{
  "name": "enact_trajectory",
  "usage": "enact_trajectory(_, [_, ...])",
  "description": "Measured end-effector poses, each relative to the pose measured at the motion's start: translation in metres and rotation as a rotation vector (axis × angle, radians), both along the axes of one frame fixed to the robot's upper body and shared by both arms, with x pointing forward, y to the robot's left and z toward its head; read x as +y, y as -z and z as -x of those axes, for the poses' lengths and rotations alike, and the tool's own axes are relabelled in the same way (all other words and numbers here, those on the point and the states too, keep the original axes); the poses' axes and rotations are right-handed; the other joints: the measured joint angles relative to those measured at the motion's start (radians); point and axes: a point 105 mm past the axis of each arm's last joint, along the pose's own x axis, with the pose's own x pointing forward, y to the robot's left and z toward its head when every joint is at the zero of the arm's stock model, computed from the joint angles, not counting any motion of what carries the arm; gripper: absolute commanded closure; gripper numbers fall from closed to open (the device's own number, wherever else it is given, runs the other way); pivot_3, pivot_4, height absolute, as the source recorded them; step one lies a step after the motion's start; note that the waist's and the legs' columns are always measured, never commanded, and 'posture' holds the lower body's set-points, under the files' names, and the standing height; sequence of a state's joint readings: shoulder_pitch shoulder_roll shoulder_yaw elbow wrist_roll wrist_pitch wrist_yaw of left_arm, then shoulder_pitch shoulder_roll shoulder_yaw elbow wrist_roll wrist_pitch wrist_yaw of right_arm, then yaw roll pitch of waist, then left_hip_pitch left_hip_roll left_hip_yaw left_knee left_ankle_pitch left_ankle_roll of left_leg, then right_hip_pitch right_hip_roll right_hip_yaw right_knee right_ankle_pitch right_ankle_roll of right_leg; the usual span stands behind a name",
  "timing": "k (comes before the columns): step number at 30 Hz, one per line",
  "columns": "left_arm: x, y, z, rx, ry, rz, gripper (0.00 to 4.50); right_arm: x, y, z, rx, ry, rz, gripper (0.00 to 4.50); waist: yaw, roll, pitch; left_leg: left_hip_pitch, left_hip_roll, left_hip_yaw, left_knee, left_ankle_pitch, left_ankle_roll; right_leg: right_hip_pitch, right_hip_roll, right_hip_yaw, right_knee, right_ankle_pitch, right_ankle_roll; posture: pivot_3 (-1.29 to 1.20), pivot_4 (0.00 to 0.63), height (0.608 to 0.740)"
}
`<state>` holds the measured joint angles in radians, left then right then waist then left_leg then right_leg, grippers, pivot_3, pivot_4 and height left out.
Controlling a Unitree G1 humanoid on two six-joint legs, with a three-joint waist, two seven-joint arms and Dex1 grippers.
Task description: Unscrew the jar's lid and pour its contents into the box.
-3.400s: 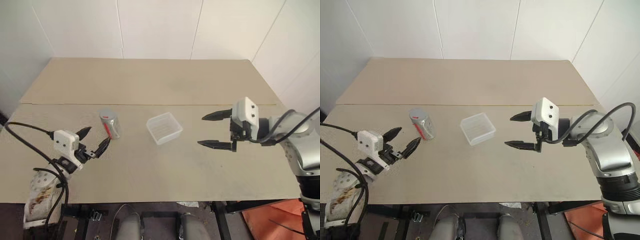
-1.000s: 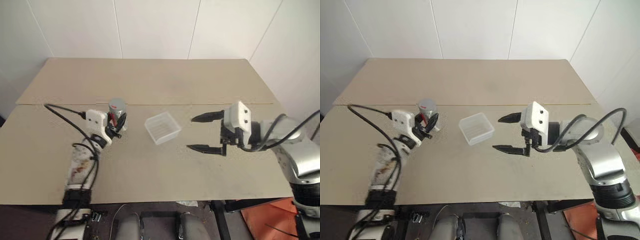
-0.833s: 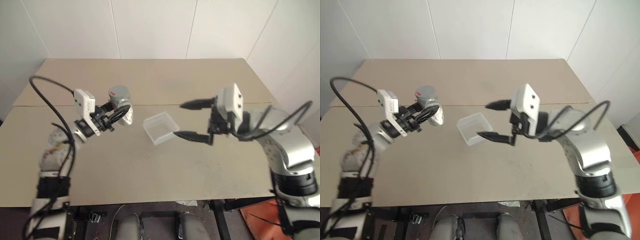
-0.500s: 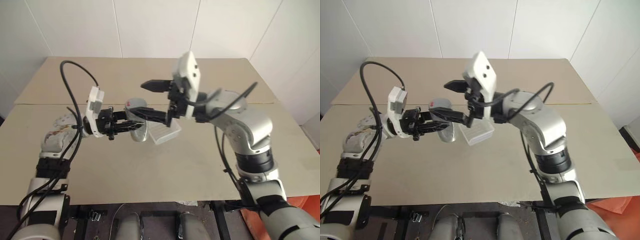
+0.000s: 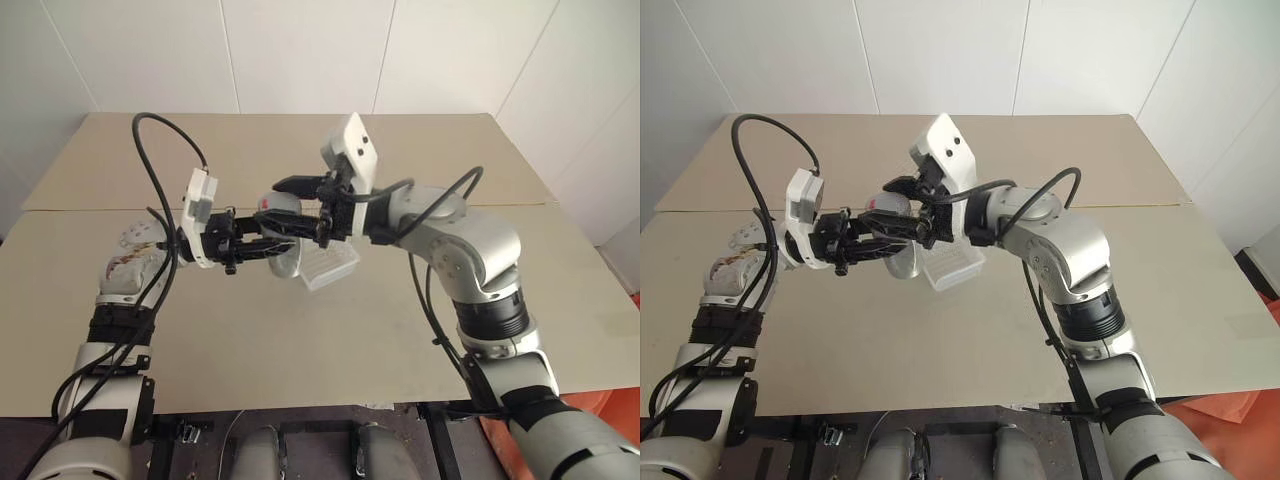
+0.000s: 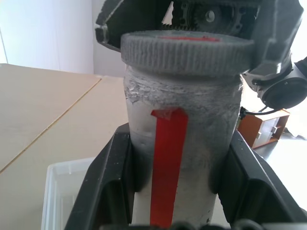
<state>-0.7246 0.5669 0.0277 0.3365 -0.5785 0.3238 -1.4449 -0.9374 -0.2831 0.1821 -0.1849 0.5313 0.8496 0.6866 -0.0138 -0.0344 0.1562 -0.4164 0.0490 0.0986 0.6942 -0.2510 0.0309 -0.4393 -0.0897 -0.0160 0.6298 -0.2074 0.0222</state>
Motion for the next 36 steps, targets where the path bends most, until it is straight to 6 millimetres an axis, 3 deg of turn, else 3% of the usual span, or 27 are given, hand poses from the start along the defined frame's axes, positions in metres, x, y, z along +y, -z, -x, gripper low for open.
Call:
enact_trajectory(7, [-0.001, -0.001, 0.003, 0.014, 0.032, 0.002, 2.61, -0.003, 0.001, 0.000, 0.039, -0.070, -0.026, 1.75, 0.000, 0.000, 0.000, 0.000, 0.000, 0.000, 0.000, 0.000, 0.000, 0.000, 0.000, 0.000, 0.000, 0.000, 0.000, 0.00, 0.150, 0.740])
enact_trajectory(16, [-0.014, -0.031, 0.053, -0.041, 0.376, -0.090, 2.61, -0.007, -0.020, 0.041, -0.058, -0.739, -0.035, 1.75, -0.005, 0.001, 0.000, 0.000, 0.000, -0.007, 0.000, 0.000, 0.001, 0.000, 0.001, 0.001, 0.000, 0.000, 0.000, 0.00, 0.150, 0.740])
enact_trajectory(19, [-0.012, -0.033, 0.059, -0.044, 0.400, -0.105, 2.61, -0.002, -0.022, 0.043, -0.076, -0.842, -0.023, 1.75, -0.005, 0.001, 0.001, 0.001, 0.001, -0.007, 0.000, 0.000, 0.000, 0.000, 0.001, 0.001, 0.000, 0.000, 0.000, 0.00, 0.150, 0.740])
enact_trajectory(22, [-0.008, -0.033, 0.056, -0.047, 0.378, -0.105, 2.61, 0.003, -0.021, 0.039, -0.098, -0.843, -0.033, 1.75, -0.001, 0.001, 0.001, 0.001, 0.000, -0.006, 0.000, 0.000, 0.000, 0.000, 0.001, 0.001, 0.000, 0.000, 0.000, 0.00, 0.150, 0.740])
enact_trajectory(23, [-0.007, -0.033, 0.056, -0.047, 0.373, -0.099, 2.61, 0.004, -0.020, 0.037, -0.102, -0.838, -0.037, 1.02, 0.000, 0.001, 0.001, 0.001, 0.000, -0.006, 0.000, 0.000, 0.000, 0.000, 0.001, 0.001, 0.001, 0.000, 0.000, 0.00, 0.150, 0.740])
enact_trajectory(27, [-0.008, -0.026, 0.053, -0.041, 0.363, -0.081, 2.61, 0.014, -0.020, 0.034, -0.119, -0.775, -0.043, 0.05, 0.004, 0.001, 0.001, 0.000, 0.000, -0.003, 0.000, 0.000, 0.000, 0.000, 0.001, -0.001, 0.002, 0.000, 0.000, 0.00, 0.150, 0.740])
enact_trajectory(29, [-0.002, -0.023, 0.049, -0.033, 0.316, -0.075, 2.61, 0.010, -0.020, 0.028, -0.128, -0.696, -0.058, 0.05, 0.005, 0.001, 0.001, -0.001, 0.000, -0.002, 0.000, 0.000, 0.000, 0.000, 0.001, -0.002, 0.002, 0.000, 0.000, 0.00, 0.150, 0.740])
enact_trajectory(33, [0.017, -0.019, 0.029, -0.036, 0.122, -0.049, 2.61, -0.017, -0.019, 0.013, -0.115, -0.469, -0.102, 0.05, 0.008, 0.001, 0.001, -0.002, 0.000, -0.002, 0.000, 0.000, 0.000, 0.000, 0.000, -0.003, 0.002, 0.000, 0.000, 0.00, 0.150, 0.740])
enact_trajectory(36, [0.023, -0.015, 0.023, -0.032, 0.054, -0.046, 2.61, -0.029, -0.021, 0.015, -0.120, -0.389, -0.117, 0.05, 0.005, 0.001, 0.001, -0.002, 0.000, -0.002, 0.000, 0.000, -0.001, 0.000, 0.000, -0.003, 0.002, 0.000, 0.000, 0.00, 0.150, 0.740])
